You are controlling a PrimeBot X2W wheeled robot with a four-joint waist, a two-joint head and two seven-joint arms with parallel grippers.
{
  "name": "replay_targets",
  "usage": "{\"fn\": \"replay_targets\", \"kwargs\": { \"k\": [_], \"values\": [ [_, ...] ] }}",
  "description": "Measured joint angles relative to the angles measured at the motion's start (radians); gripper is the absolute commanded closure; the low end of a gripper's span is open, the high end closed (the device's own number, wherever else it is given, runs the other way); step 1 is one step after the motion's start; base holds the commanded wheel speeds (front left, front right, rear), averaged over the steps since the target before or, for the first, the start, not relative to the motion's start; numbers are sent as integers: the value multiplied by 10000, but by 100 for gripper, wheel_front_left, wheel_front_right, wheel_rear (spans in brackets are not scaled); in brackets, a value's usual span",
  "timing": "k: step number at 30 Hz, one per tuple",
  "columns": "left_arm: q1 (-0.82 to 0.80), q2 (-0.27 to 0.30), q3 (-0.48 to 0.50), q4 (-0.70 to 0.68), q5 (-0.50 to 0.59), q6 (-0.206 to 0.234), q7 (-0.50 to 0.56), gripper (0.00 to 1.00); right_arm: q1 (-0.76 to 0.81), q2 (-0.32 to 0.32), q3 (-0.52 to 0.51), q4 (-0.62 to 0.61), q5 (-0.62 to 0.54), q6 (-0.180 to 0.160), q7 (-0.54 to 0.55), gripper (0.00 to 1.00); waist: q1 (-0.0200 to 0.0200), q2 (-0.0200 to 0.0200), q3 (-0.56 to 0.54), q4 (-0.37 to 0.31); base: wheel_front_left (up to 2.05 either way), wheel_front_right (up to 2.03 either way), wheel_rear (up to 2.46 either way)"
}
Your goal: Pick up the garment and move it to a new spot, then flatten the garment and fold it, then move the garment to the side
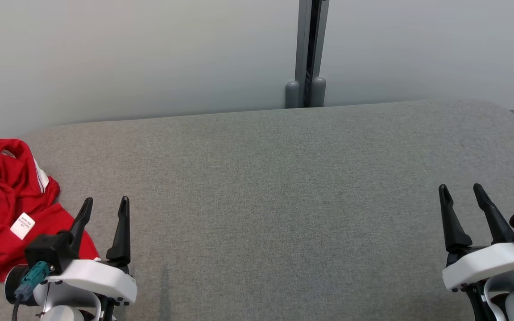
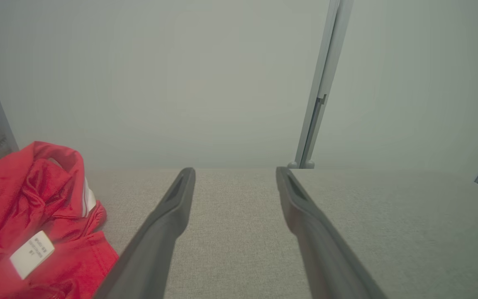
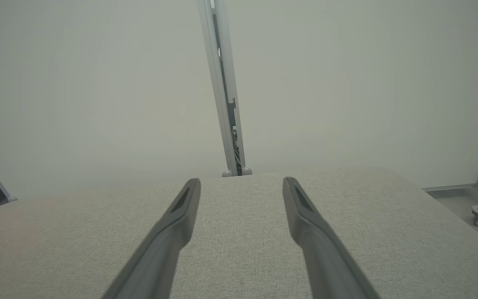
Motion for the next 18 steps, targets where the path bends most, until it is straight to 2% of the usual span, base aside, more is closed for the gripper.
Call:
{"fn": "replay_targets", "kwargs": {
  "k": [18],
  "values": [
    [34, 52, 35, 253, 826, -198, 265, 0, 320, 324, 232, -96, -663, 0, -334, 0, 0, 0, -50, 6, 0, 0, 0]
  ]
}}
